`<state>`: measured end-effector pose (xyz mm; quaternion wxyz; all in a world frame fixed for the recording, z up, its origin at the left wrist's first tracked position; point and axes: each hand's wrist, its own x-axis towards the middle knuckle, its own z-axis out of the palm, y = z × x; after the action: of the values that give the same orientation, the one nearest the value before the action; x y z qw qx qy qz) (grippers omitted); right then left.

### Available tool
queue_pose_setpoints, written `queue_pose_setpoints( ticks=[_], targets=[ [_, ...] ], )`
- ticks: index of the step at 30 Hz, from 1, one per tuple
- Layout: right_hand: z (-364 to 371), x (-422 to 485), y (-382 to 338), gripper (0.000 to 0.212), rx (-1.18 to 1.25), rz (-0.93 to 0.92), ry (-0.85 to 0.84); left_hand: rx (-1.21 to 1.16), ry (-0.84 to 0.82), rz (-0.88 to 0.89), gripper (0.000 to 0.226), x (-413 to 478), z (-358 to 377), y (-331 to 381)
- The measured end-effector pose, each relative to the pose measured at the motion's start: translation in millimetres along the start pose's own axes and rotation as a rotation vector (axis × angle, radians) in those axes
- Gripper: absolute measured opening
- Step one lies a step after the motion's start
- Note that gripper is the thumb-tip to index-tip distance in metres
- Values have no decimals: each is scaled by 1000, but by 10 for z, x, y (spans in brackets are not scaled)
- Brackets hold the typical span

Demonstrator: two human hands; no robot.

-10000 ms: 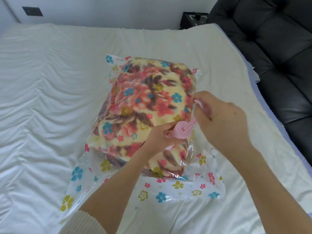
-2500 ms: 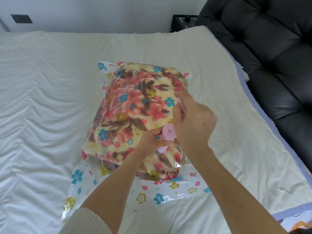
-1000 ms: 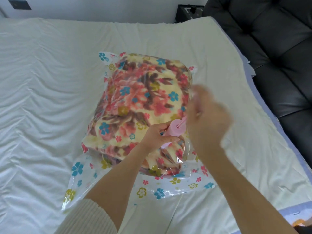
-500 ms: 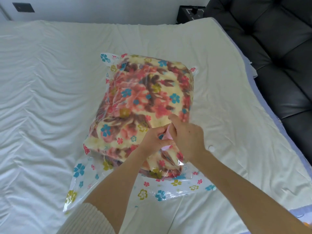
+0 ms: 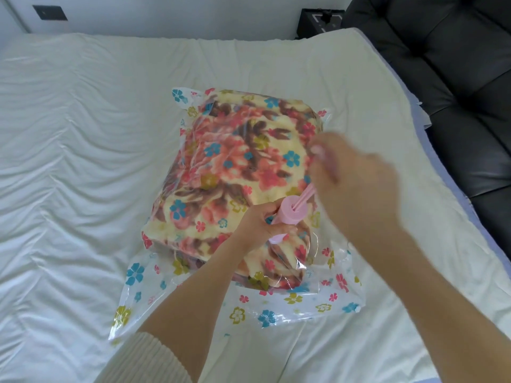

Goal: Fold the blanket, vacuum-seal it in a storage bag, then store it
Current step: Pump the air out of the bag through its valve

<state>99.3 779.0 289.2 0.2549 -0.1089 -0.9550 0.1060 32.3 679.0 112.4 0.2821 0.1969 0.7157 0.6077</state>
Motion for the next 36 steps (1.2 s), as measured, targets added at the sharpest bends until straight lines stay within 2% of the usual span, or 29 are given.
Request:
queue_pose_setpoints(
  ticks=[2, 3, 5, 6, 9, 12, 14, 15, 17, 19, 21, 23, 24, 26, 27, 28, 30, 32, 34, 36],
  targets=[
    [-132, 46, -35, 26, 68, 82, 187, 8, -8, 2, 49, 13, 13, 0],
    [-42, -43, -2, 26, 85, 127, 209, 18, -15, -3, 47, 4, 23, 6],
    [353, -336, 54, 27, 91, 165, 18, 44, -22, -7, 38, -21, 56, -24],
    [570, -473, 105, 28, 50, 123, -58, 51, -23, -9, 32, -41, 80, -29],
    [417, -357, 186, 25, -14, 91, -117, 55, -15, -3, 36, -53, 78, 23],
    [-126, -31, 60, 25, 26, 55, 87, 64, -21, 16, 48, 10, 54, 38],
    [-184, -19, 20, 25, 74, 129, 254, 57, -25, 15, 49, 12, 63, 44],
    [-63, -126, 41, 26, 66, 163, 229, 69, -21, 20, 45, 2, 69, 29],
    [385, -385, 92, 30, 50, 148, -56, 84, -11, 40, 30, -24, 94, -35],
    [554, -400, 248, 28, -115, 84, -81, 77, 5, 45, 28, -71, 100, -9],
    [292, -258, 179, 23, -74, 72, -110, 87, -6, 40, 39, -48, 67, 33],
    [-63, -63, 98, 25, -32, 55, -40, 94, -31, 39, 48, 0, 42, 54],
    [-197, -14, 48, 25, -13, 74, 60, 101, -35, 34, 50, 16, 39, 50],
    [-152, -74, 62, 26, 41, 211, 199, 112, -32, 26, 50, 2, 63, 53],
    [60, -210, 109, 25, 55, 253, 133, 114, -30, 29, 47, -17, 78, 42],
    [269, -341, 82, 25, 62, 231, -1, 121, -30, 32, 44, -32, 89, 25],
    [610, -469, 167, 30, -61, 152, -99, 126, -26, 38, 35, -62, 113, 7],
    [421, -328, 150, 37, -99, 126, -157, 112, -13, 43, 34, -52, 87, 15],
    [13, -125, 99, 34, -39, 61, -78, 95, -20, 55, 42, -28, 67, 47],
    [-239, -13, 4, 29, -8, 118, 136, 95, -29, 57, 48, 4, 51, 29]
  ],
)
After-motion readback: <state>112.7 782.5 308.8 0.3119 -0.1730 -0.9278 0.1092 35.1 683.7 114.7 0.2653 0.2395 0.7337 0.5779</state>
